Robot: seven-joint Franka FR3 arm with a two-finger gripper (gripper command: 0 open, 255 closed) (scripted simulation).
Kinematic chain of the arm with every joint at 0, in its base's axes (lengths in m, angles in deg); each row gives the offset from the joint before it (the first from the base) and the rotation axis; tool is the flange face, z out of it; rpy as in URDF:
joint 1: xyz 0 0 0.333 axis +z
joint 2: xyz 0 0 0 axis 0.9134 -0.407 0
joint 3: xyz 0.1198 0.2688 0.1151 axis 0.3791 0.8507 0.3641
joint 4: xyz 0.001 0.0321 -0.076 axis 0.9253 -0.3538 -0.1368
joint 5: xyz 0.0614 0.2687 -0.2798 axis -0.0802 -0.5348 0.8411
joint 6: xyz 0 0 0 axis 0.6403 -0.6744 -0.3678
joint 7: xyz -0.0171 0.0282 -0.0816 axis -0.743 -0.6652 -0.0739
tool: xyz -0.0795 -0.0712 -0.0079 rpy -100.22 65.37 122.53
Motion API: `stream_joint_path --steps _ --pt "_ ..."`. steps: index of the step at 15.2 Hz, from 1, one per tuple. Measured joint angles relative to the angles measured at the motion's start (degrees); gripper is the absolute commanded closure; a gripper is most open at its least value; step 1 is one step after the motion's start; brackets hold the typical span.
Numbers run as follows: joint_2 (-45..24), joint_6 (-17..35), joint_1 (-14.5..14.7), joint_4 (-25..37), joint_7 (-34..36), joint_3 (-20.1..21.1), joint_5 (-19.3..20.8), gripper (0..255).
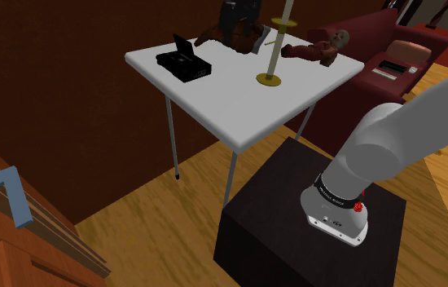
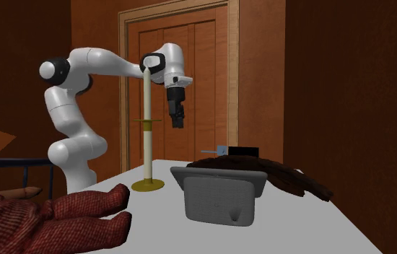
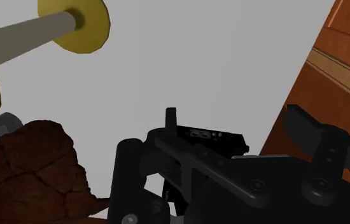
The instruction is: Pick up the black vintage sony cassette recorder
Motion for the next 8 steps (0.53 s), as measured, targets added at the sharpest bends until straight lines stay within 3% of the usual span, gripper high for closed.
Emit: stream_joint_path --steps 8 --pt "-18.03 3.95 -1.71 13.18 7.60 2.98 6.52 0"
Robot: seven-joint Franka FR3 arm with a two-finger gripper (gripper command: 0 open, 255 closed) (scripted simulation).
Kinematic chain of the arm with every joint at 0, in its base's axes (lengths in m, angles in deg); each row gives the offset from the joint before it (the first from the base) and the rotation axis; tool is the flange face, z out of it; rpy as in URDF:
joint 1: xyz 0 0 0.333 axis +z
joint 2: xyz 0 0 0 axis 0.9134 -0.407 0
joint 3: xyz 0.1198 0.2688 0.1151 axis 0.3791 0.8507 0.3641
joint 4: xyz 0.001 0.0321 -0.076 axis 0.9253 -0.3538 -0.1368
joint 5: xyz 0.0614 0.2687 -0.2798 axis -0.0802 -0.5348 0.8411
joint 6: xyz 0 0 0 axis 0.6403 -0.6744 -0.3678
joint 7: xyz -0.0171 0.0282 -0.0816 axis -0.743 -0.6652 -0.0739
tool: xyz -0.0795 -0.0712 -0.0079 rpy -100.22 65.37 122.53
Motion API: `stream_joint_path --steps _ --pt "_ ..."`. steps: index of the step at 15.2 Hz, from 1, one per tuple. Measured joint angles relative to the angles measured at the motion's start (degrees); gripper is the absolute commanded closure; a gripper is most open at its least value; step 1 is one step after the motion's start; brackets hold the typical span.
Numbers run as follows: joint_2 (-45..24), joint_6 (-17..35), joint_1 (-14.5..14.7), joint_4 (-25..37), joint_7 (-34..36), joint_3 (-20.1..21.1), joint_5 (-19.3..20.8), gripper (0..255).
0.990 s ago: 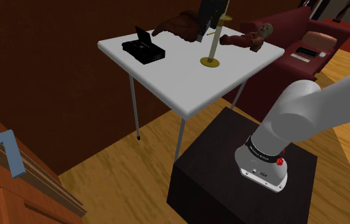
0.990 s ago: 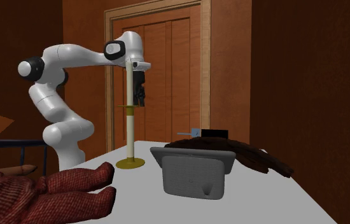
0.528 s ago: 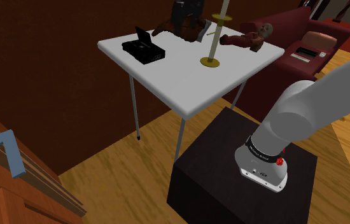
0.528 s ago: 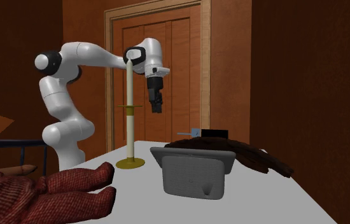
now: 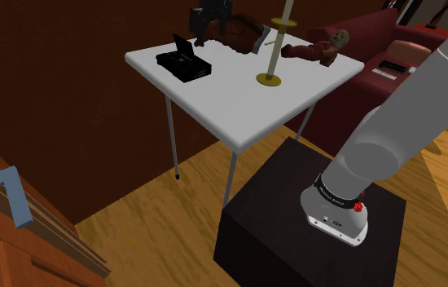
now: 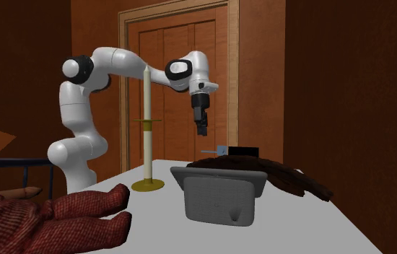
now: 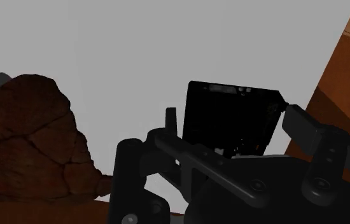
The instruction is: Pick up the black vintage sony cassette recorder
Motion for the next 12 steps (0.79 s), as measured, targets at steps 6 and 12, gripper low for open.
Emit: stream_joint_path --steps 6,12 --pt "-14.00 -0.90 0.10 13.62 5.34 0.65 5.90 0" --pt "-19.36 0.88 0.45 16.60 7.64 0.35 8.27 0"
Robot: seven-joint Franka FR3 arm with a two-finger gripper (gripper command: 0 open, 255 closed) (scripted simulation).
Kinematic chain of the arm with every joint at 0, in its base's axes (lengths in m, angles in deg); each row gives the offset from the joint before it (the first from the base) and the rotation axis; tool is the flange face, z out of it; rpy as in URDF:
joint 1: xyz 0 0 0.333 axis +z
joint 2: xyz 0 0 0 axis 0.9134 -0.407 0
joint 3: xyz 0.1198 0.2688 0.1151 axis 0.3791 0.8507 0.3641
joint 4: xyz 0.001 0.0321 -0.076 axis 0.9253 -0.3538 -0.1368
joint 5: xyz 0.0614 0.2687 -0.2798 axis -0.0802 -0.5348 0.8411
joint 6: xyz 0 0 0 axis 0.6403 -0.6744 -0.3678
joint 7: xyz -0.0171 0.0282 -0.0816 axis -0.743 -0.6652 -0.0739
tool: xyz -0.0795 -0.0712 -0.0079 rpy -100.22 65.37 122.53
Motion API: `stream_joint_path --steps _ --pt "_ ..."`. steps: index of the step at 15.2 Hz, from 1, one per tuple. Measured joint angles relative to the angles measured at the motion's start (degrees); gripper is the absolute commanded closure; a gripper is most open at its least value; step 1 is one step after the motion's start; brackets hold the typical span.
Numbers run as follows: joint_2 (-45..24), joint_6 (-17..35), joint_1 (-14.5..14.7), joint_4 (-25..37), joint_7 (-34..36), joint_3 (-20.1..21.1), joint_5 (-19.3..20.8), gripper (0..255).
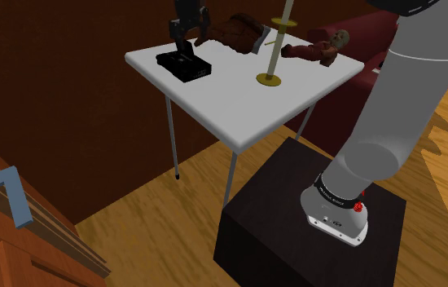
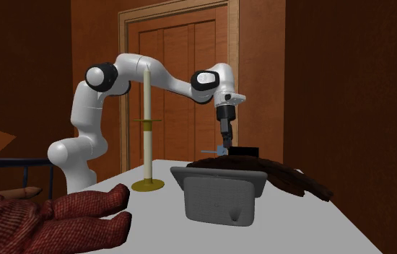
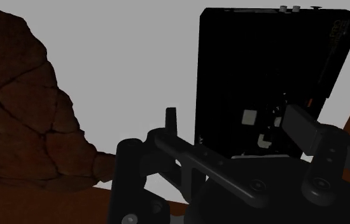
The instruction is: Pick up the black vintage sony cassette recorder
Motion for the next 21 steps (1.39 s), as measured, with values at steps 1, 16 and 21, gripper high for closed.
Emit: stream_joint_path --steps 1,16,21 --pt "-0.10 0.72 -0.04 -0.62 0.16 -0.03 0.08 0" --pt "-0.48 2.92 -0.08 -2.55 0.78 -0.10 0.36 255" --pt "-0.08 -0.37 0.05 0.39 -0.01 0.01 0.02 255"
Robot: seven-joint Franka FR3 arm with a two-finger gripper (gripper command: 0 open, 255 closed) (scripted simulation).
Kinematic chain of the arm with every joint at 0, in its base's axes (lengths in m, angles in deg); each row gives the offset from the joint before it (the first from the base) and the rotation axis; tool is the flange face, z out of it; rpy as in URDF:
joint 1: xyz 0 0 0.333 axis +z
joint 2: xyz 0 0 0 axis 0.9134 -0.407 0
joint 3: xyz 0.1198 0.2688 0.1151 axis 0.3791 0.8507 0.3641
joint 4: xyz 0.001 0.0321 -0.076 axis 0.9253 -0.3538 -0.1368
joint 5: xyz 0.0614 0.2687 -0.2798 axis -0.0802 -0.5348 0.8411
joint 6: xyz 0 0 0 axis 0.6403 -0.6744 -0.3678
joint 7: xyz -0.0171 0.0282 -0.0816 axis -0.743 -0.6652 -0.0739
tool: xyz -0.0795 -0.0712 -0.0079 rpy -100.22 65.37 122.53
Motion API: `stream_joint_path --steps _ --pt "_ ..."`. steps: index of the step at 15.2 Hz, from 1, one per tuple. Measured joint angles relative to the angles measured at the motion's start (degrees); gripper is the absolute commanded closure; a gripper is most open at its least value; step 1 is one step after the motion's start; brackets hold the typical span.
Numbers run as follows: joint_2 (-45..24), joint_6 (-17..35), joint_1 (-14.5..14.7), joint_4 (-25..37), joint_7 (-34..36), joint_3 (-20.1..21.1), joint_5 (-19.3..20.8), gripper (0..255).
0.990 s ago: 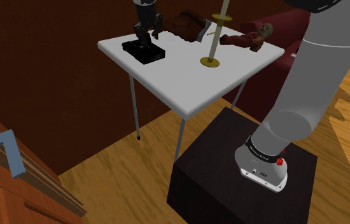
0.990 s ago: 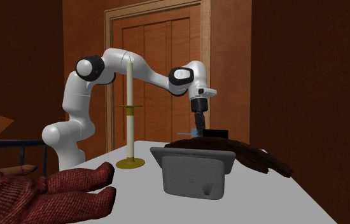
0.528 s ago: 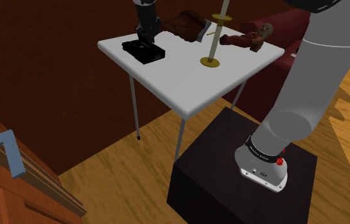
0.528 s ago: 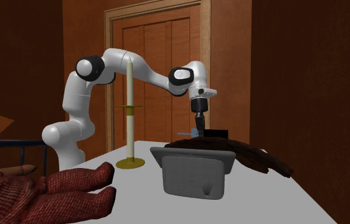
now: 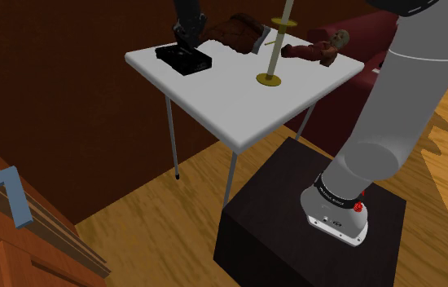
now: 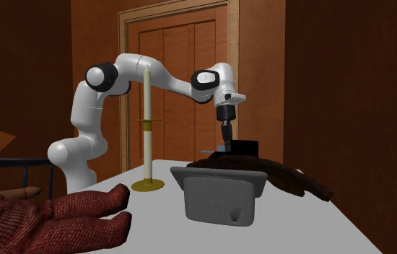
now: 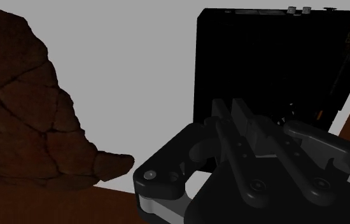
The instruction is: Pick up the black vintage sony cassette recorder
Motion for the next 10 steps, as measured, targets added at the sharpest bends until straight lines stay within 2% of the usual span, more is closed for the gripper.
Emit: stream_joint_path --steps 10 --pt "-0.63 -7.24 0.32 8.07 -1.72 0.13 -0.36 255"
